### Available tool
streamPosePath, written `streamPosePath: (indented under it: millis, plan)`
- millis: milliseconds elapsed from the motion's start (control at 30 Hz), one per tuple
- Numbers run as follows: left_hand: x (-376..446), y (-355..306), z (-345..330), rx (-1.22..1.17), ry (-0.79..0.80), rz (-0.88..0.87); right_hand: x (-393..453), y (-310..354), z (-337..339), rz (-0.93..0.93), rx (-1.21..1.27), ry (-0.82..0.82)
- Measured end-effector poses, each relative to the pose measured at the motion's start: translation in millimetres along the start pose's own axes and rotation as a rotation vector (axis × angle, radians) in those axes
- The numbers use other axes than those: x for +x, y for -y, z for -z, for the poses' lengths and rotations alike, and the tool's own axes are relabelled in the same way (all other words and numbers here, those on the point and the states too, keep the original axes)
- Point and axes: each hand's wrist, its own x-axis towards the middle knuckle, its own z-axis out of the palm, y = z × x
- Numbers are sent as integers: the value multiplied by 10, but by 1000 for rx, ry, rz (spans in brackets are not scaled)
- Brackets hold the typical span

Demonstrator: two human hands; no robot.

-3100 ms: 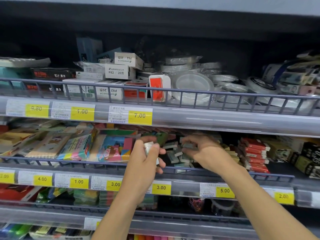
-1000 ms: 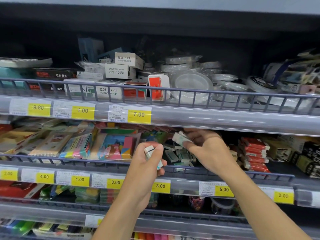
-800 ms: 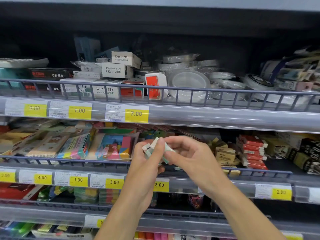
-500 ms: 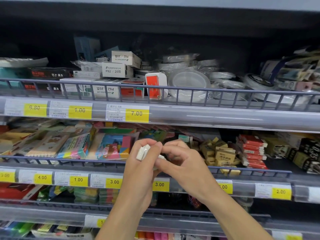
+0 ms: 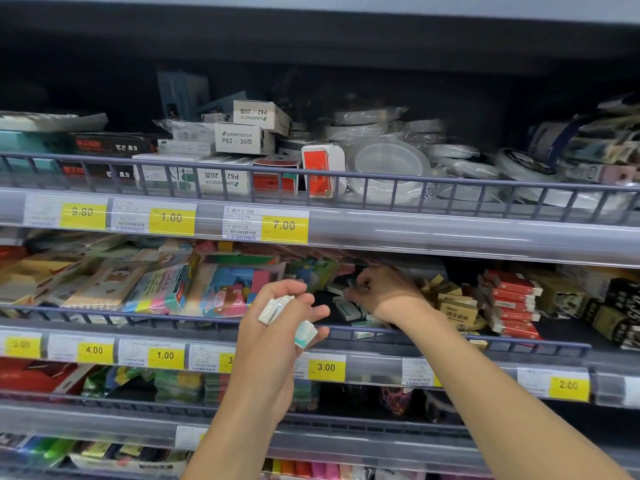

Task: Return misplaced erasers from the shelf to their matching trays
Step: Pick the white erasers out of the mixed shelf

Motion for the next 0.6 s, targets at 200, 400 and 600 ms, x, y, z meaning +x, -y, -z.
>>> streamPosePath:
  millis: [200,400,600]
  plan:
    - [9,4,53,-45,-15,35,41,25,-17,-38,-14,-65]
    - [24,27,78,-207,11,89,-519,5,115,222,788,-162]
    - [37,65,18,-239,29,73,-1050,246,-18,454,936,-68]
